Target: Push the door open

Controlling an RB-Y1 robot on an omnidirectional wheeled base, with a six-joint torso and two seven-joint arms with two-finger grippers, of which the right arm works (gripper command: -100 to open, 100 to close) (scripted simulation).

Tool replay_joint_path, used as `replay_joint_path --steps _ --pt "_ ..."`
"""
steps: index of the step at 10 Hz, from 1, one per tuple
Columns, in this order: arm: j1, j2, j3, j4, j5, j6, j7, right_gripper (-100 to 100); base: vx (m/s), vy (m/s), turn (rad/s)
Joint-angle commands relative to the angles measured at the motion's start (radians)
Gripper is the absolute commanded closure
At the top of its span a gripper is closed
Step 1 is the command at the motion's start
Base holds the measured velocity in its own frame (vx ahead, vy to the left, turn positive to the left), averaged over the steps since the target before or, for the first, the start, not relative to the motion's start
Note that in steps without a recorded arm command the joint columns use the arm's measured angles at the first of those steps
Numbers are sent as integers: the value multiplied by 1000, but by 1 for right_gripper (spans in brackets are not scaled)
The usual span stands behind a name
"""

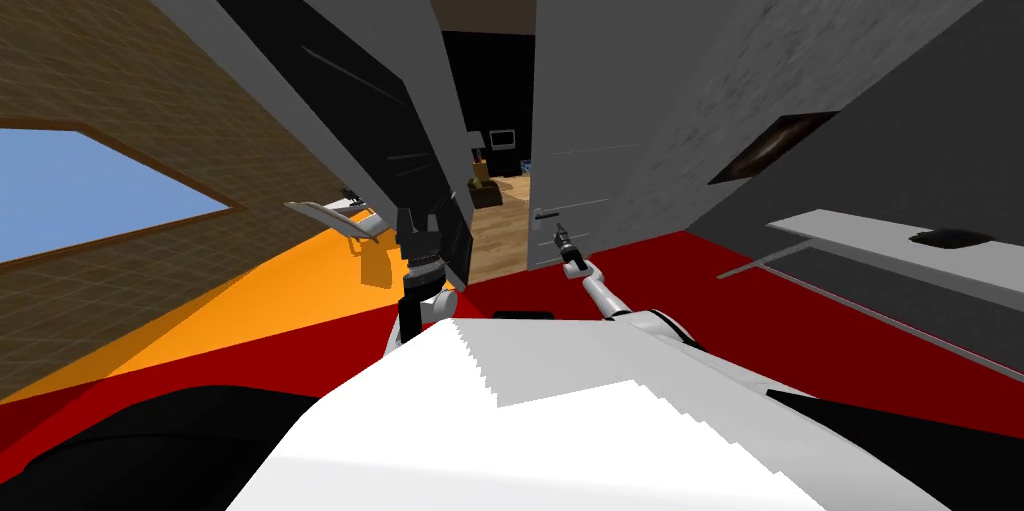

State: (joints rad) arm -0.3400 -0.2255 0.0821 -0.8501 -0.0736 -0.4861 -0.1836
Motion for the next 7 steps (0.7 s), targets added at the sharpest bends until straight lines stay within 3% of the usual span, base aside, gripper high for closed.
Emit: replay_joint_path --steps 1,7 --pt "-19 -6 3 34 -3 0 -9 -100 -8 -100 175" --pt "-81 -19 11 139 -11 -6 -28 -100 -2 -86 124"
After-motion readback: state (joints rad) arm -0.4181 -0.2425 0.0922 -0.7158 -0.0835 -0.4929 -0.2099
